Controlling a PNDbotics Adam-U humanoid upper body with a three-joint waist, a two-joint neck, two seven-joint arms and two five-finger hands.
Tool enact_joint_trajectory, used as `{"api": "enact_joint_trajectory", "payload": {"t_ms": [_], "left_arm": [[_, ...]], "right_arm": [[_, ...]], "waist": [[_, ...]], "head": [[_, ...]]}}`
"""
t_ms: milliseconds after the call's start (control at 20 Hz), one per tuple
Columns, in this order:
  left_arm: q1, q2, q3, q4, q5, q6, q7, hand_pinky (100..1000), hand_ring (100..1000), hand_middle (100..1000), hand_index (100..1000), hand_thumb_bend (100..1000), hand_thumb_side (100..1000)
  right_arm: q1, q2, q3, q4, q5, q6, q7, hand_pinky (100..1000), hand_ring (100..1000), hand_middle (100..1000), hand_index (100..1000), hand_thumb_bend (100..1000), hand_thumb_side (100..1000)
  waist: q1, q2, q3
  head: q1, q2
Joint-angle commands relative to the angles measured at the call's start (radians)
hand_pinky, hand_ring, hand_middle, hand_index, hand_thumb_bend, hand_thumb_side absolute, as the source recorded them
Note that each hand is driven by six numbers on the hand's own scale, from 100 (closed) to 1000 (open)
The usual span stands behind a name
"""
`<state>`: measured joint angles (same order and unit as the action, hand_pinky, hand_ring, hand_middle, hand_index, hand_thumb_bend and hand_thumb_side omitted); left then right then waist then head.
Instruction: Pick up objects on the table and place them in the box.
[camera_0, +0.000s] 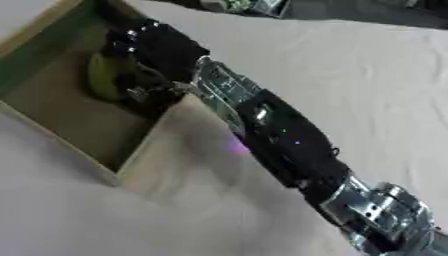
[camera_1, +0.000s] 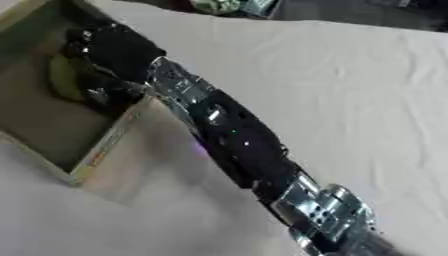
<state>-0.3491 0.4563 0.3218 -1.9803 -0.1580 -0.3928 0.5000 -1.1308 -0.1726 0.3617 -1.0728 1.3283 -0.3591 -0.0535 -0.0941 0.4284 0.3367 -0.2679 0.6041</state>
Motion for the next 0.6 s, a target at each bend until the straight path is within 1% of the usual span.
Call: {"api": "enact_joint_trajectory", "payload": {"t_ms": [50,200,450,600], "left_arm": [[-0.001,0.032,0.004,-0.02,0.003,0.001,-0.004,548,593,559,708,100,567],[0.001,0.032,0.004,-0.02,0.003,0.002,-0.007,548,593,559,709,100,567],[0.005,0.032,0.004,-0.02,0.002,0.003,-0.009,547,593,559,709,100,567],[0.008,0.032,0.004,-0.02,0.002,0.004,-0.009,547,592,559,708,100,566]], "right_arm": [[-0.014,-0.009,-0.005,-0.023,0.013,0.007,0.047,795,824,814,898,100,454],[-0.018,-0.014,-0.003,-0.053,0.008,0.018,0.071,802,834,822,906,100,455],[-0.045,-0.027,-0.013,-0.138,-0.041,0.025,0.111,810,850,838,924,100,430],[-0.049,-0.032,-0.024,-0.187,-0.077,0.041,0.135,816,855,837,929,100,370]], "waist": [[0.012,-0.022,0.0],[0.012,-0.023,-0.002],[0.015,-0.025,-0.005],[0.017,-0.027,-0.007]], "head": [[0.001,-0.013],[0.003,-0.013],[0.002,-0.011],[0.001,-0.013]]}}
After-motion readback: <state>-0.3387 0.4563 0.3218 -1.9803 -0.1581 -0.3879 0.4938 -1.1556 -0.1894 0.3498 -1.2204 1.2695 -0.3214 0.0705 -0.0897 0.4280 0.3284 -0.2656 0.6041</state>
